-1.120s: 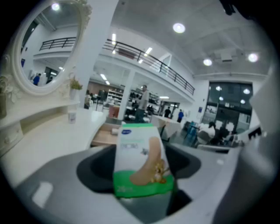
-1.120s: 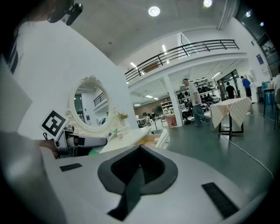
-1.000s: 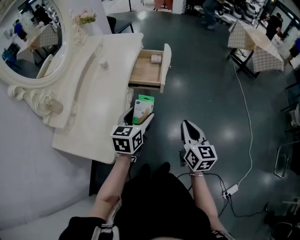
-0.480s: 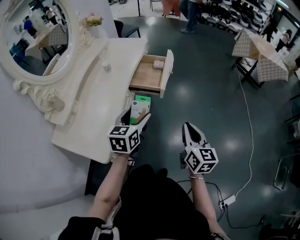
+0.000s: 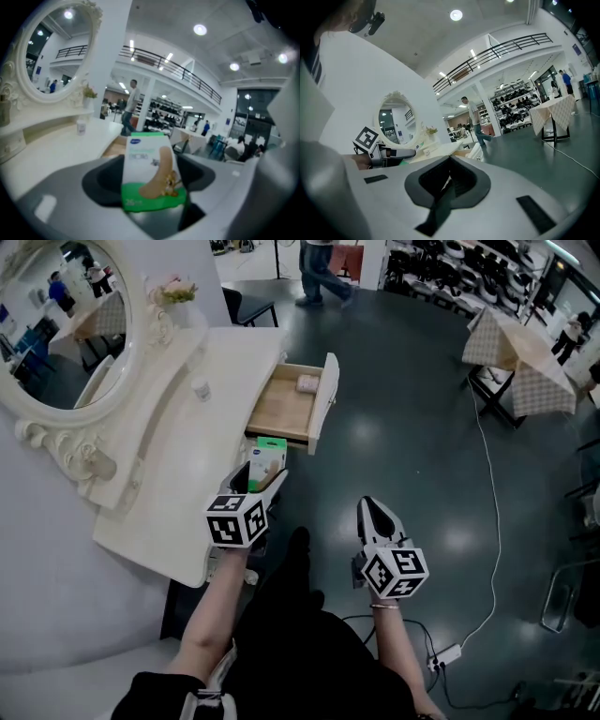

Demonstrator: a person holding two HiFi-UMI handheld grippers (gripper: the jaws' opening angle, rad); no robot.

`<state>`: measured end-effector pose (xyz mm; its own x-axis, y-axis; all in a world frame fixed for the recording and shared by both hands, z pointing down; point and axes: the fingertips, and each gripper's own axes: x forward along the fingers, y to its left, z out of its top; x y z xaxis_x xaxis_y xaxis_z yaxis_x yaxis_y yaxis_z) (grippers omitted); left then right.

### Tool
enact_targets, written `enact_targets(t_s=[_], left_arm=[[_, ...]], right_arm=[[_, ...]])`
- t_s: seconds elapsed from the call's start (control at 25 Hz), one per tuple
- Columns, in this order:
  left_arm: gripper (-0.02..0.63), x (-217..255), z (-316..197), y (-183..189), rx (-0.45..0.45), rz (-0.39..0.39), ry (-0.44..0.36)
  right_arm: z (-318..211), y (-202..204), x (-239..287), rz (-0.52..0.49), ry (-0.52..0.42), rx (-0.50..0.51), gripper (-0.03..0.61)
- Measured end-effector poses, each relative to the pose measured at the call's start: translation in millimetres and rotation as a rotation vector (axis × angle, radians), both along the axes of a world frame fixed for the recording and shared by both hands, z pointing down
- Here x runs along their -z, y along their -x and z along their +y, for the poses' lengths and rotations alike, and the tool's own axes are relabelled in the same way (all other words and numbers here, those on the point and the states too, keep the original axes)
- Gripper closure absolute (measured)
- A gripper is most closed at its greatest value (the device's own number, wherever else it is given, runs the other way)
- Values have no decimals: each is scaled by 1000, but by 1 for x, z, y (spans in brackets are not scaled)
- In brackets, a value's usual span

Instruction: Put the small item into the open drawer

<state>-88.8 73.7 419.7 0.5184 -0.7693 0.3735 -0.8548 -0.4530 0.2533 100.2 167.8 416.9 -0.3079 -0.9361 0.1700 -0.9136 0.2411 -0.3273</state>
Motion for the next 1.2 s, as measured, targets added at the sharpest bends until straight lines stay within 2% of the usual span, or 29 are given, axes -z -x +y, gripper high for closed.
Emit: enact_targets(t_s=[0.4, 0.76, 1.2], left_arm=[[254, -20, -106, -13, 34, 3, 22], [253, -24, -203, -16, 21, -12, 22], [253, -26, -267, -19, 14, 13, 22]], right_arm=[[-96, -28, -10, 7, 20, -36, 574], [-199, -21, 0, 15, 10, -26, 574], [-261, -13, -1, 36, 29, -35, 574]])
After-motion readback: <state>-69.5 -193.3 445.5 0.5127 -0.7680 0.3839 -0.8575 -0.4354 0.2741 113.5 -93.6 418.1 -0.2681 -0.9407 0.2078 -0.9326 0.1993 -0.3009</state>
